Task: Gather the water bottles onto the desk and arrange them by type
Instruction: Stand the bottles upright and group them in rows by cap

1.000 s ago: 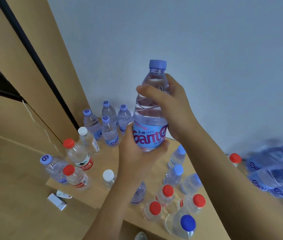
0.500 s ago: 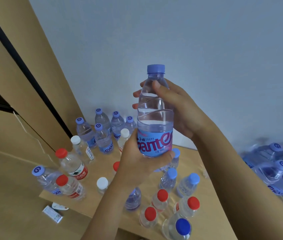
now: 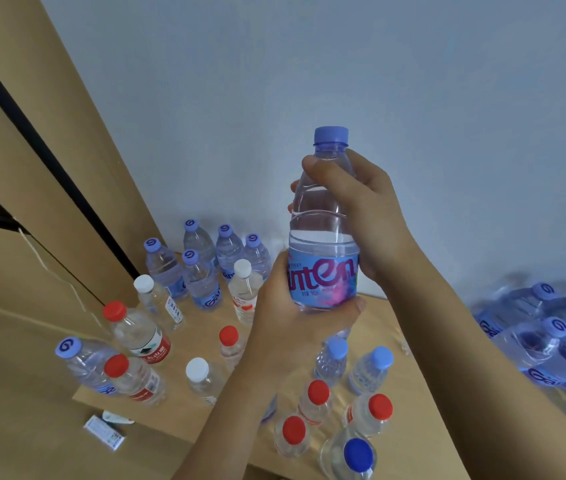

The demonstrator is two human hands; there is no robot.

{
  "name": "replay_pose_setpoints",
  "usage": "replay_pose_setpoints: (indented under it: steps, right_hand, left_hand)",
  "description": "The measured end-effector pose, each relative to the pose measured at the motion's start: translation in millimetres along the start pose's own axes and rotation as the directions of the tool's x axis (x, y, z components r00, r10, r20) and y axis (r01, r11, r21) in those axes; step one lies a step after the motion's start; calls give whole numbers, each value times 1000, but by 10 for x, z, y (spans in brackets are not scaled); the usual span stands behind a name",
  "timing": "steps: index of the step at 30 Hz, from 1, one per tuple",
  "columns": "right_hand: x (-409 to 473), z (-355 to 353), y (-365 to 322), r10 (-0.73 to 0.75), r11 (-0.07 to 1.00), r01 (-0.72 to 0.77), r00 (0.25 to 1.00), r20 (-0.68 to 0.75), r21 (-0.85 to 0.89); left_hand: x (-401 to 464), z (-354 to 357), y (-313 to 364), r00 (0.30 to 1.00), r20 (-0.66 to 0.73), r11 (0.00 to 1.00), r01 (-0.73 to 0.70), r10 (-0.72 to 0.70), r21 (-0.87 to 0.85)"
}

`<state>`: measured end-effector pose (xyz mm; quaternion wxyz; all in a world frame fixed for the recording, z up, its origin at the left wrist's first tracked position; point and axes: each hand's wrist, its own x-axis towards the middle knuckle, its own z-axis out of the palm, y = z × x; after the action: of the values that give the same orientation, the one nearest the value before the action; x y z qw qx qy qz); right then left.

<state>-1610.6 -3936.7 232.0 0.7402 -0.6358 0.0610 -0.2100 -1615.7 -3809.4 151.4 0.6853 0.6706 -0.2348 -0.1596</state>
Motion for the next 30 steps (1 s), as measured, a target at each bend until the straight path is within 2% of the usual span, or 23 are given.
replay_pose_setpoints:
  steps: [3, 5, 7, 9, 12, 15, 19, 22, 24, 26, 28, 30]
  right_hand:
    - [-35, -27, 7, -14, 999, 9, 995, -102, -45]
    - [-31, -141, -38, 13, 997, -19, 996, -93, -71]
    - [-10, -320, -123, 77, 997, -77, 997, 18, -11]
    - [-3, -488, -201, 140, 977, -162, 977, 159, 138]
    - [-29, -649, -255, 164, 940, -219, 962, 217, 260]
    - [-78, -765, -306, 168, 962, -179, 983, 68, 208]
    - [-156, -943, -367, 38, 997, -48, 987, -159, -60]
    - [-220, -1046, -381, -84, 985, 40, 960, -267, -165]
    - [-244, -1176, -392, -58, 988, 15, 957, -285, -152]
    - [-251, -1353, -436, 48, 998, -56, 981, -185, -39]
    - [-279, -1512, -490, 138, 982, -137, 990, 0, 127]
    - [-313, -1613, -533, 141, 958, -167, 982, 122, 232]
  left_hand:
    - [25, 77, -12, 1000, -15, 1000, 1, -1, -3]
    - [54, 91, 11, 999, 33, 1000, 29, -28, -11]
    - [98, 92, 50, 990, 126, 993, 74, -63, -88]
    - [136, 125, 83, 960, 270, 972, 132, -76, -196]
    - [189, 281, 89, 905, 417, 939, 214, -88, -268]
    - [217, 487, 65, 896, 434, 930, 234, -94, -282]
    - [223, 813, 83, 937, 337, 971, 163, -96, -176]
    - [231, 1033, 113, 968, 237, 993, 96, -77, -70]
    - [226, 1111, 123, 968, 238, 995, 89, -75, -48]
    - [225, 1142, 150, 952, 294, 992, 105, -82, -65]
    - [218, 1174, 177, 911, 401, 978, 160, -95, -132]
    - [203, 1239, 178, 864, 495, 957, 212, -88, -200]
